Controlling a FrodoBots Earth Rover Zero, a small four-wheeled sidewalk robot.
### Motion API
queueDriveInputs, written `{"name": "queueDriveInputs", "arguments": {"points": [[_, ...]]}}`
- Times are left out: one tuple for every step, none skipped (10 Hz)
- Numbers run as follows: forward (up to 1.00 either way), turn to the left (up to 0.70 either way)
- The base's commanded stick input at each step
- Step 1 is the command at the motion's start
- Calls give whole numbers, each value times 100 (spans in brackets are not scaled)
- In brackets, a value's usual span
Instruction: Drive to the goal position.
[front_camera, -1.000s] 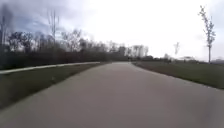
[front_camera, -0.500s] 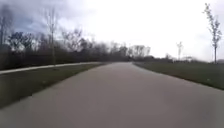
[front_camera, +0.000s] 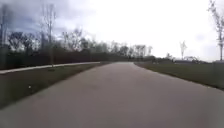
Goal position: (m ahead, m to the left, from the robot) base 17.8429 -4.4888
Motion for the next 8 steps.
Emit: {"name": "queueDriveInputs", "arguments": {"points": [[100, 0], [100, 0], [100, 0], [100, 0], [100, 0], [100, 0], [100, 0], [100, 0]]}}
